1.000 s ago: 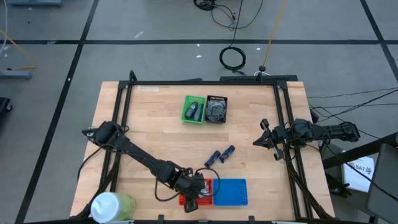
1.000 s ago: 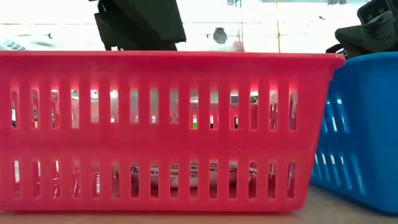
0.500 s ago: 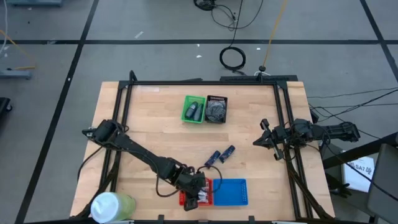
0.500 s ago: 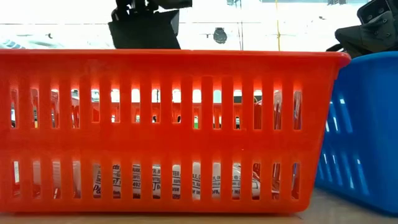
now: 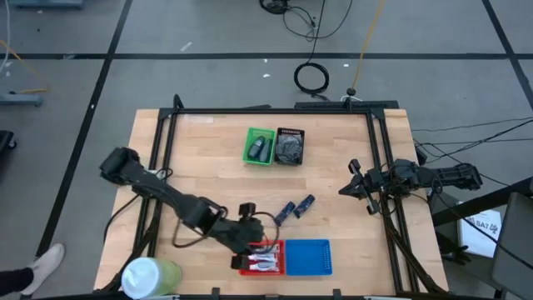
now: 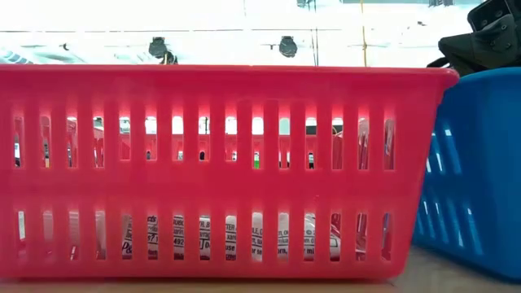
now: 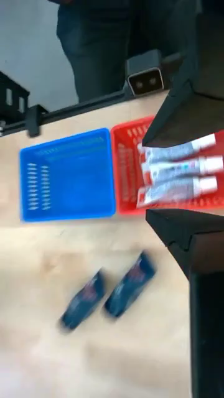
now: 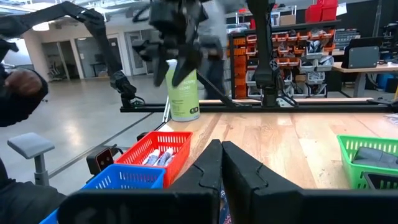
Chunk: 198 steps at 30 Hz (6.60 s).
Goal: Pick & Place Travel size toiletries
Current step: Put the right shave cream into the blue bin
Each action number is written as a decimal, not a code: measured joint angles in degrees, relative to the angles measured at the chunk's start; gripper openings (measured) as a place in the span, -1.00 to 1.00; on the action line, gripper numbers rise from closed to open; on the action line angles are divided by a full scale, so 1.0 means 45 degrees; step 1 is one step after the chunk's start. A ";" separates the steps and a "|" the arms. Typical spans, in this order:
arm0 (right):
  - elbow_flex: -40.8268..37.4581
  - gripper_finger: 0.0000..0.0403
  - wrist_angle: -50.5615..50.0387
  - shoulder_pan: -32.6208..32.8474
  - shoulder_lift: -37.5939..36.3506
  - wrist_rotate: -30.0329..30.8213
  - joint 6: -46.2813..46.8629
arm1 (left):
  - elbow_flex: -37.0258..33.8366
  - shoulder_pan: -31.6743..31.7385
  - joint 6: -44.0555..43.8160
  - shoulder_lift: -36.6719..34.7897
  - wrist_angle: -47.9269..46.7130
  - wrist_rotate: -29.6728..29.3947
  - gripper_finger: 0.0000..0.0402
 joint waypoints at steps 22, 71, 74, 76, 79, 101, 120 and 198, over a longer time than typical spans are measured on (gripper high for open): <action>0.0000 -1.00 0.0086 0.0000 0.0000 -0.0002 0.0092 | -1.0149 0.2836 0.3030 -0.6396 0.8321 0.1726 -0.43; 0.0524 -0.75 0.2887 0.0000 0.4149 0.3281 0.0185 | -1.8445 0.7003 0.2089 -1.2016 1.5099 0.3572 -0.43; 0.1480 -0.53 0.3055 -0.0001 0.5841 0.3398 0.0189 | -1.8441 0.7043 0.2032 -1.2011 1.5093 0.3563 -0.43; 0.2195 -0.37 0.3126 0.0000 0.7028 0.3362 0.0189 | -1.8441 0.7043 0.2024 -1.2011 1.5074 0.3563 -0.43; 0.3317 -0.16 0.2536 0.0000 0.8913 0.3339 0.0054 | -1.8441 0.7043 0.1924 -1.2006 1.5007 0.3563 -0.43; 0.8024 0.06 -0.1559 0.0417 1.6879 0.3346 -0.2716 | -1.8436 0.7043 0.1925 -1.2006 1.5046 0.3544 -0.43; 0.8038 0.08 -0.2156 0.0997 1.8596 0.2650 -0.2608 | -1.8431 0.7043 0.1992 -1.2001 1.5059 0.3465 -0.43; 0.8014 -0.50 -0.1964 0.1088 1.5487 0.1784 -0.1547 | -1.8431 0.7043 0.1972 -1.1977 1.5043 0.3451 -0.43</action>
